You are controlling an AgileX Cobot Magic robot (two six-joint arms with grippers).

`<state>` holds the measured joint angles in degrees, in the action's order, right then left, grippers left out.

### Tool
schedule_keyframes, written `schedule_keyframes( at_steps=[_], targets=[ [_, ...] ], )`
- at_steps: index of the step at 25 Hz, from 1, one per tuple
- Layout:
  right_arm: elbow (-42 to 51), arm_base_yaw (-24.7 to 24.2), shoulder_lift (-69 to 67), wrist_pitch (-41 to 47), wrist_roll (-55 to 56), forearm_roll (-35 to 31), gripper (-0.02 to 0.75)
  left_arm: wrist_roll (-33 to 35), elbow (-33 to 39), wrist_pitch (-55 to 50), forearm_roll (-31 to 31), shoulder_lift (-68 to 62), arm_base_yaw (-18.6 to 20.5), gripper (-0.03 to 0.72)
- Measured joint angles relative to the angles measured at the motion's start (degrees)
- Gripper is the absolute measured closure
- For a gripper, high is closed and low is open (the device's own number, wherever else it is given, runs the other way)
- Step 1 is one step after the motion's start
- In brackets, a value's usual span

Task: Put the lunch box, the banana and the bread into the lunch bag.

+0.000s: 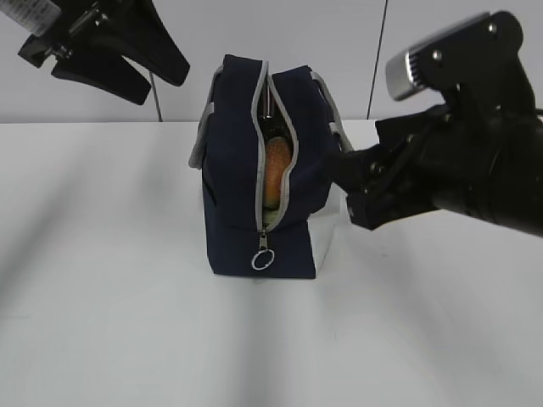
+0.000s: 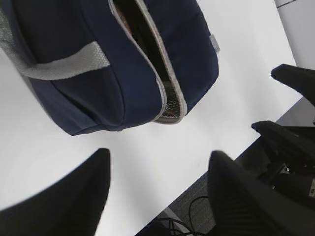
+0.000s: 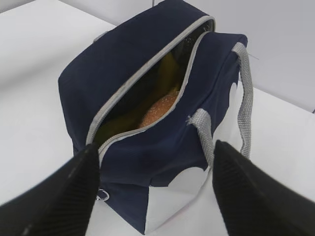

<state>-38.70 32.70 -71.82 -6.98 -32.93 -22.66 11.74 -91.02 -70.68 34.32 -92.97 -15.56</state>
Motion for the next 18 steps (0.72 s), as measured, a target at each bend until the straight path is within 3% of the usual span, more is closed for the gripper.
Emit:
schedule_keyframes(
  at_steps=[6, 13, 18],
  targets=[
    [6.4, 2.3, -2.2, -8.3, 2.9, 2.5, 0.208, -0.2, 2.9, 0.1, -0.6, 0.0, -0.1, 0.253],
    [10.7, 2.3, -10.0, -18.1, 24.2, 22.7, 0.208, -0.2, 8.5, 2.7, -0.8, 0.0, -0.1, 0.253],
    [10.8, 2.3, -19.5, -24.4, 31.9, 31.2, 0.208, -0.1, 10.5, 5.3, -2.1, 0.0, -0.2, 0.253]
  ],
)
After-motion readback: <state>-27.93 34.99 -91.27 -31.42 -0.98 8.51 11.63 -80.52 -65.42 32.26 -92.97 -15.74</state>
